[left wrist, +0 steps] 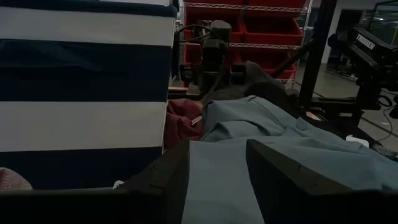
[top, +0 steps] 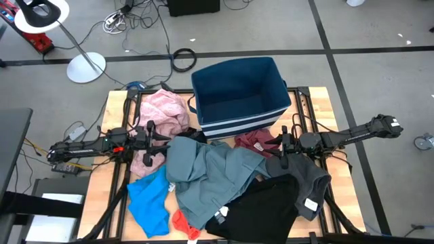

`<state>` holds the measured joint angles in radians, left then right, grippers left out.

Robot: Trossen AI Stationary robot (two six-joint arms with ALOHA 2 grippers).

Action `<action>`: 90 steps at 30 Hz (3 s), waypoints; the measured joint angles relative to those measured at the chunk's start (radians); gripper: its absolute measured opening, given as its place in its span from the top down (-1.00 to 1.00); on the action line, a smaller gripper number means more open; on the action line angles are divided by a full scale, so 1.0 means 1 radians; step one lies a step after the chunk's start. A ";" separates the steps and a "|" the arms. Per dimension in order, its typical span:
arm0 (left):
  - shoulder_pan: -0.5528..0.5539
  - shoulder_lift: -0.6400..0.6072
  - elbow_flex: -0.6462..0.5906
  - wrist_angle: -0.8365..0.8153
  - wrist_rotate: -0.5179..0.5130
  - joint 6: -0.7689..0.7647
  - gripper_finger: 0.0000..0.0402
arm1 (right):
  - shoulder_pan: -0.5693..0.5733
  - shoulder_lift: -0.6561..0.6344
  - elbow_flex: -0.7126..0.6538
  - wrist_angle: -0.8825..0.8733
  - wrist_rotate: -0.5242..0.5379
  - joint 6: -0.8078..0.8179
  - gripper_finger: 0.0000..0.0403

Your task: Sort clothes

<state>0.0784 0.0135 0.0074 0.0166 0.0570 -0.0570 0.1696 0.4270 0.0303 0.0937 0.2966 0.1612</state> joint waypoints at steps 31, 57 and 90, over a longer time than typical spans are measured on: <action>0.000 0.000 0.000 0.000 0.000 0.000 0.19 | 0.000 0.000 0.000 0.003 0.000 -0.006 0.18; 0.000 0.000 0.000 0.000 0.000 0.000 0.19 | -0.002 0.000 0.000 0.104 0.096 0.199 0.18; 0.000 0.000 0.000 0.000 0.000 0.000 0.19 | 0.170 0.661 0.752 -0.958 0.028 0.720 0.48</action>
<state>0.0784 0.0135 0.0074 0.0170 0.0570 -0.0567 0.3392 1.0876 0.7822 -0.8644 0.3246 0.8814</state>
